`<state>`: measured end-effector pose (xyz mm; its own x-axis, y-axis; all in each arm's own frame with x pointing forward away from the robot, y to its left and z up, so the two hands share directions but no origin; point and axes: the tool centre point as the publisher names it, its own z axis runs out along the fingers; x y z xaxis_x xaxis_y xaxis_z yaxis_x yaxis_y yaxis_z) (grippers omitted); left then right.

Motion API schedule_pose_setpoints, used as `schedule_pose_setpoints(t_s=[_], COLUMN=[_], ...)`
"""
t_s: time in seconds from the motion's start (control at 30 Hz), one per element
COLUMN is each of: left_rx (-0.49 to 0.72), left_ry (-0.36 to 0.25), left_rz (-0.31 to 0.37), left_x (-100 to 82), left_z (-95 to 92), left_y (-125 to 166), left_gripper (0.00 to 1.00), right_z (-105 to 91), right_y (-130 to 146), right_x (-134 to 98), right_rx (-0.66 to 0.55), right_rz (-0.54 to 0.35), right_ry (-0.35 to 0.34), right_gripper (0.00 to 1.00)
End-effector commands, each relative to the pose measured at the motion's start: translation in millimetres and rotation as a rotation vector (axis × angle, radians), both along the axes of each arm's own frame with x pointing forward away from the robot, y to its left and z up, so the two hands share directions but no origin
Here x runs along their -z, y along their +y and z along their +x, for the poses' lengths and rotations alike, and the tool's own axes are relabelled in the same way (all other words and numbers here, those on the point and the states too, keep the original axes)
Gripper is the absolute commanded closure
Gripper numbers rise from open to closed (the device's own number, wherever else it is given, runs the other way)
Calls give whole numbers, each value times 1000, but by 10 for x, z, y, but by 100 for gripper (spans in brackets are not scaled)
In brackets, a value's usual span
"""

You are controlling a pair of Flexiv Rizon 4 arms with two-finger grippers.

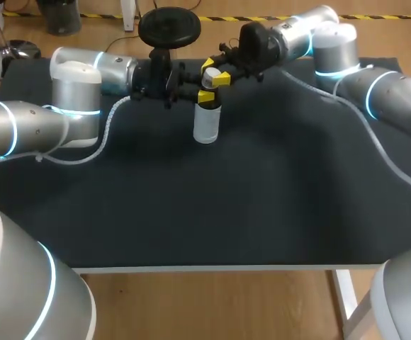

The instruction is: Unscrew the bottle cap

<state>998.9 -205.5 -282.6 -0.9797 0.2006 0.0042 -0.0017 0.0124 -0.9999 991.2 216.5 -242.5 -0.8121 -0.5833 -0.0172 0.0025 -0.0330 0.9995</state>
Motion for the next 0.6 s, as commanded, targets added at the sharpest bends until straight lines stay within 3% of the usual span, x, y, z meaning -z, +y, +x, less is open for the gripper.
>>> schedule_pose_setpoints(t_s=[0.03,0.27,0.47,0.6], left_rx=[7,7,7,7], left_ry=[1,1,1,1], left_rz=[-3,-3,-3,-3], left_x=[15,15,15,15], left_z=[27,27,27,27], left_y=[-6,-6,-6,-6], left_gripper=[100,100,100,100], right_z=[71,104,185,189], right_y=[-22,-119,-435,-720], right_x=[-4,-41,-72,-3], right_rx=[-66,0,140,257], right_rz=[2,19,26,-22], right_ry=[-2,-5,12,22], right_gripper=[100,100,100,100])
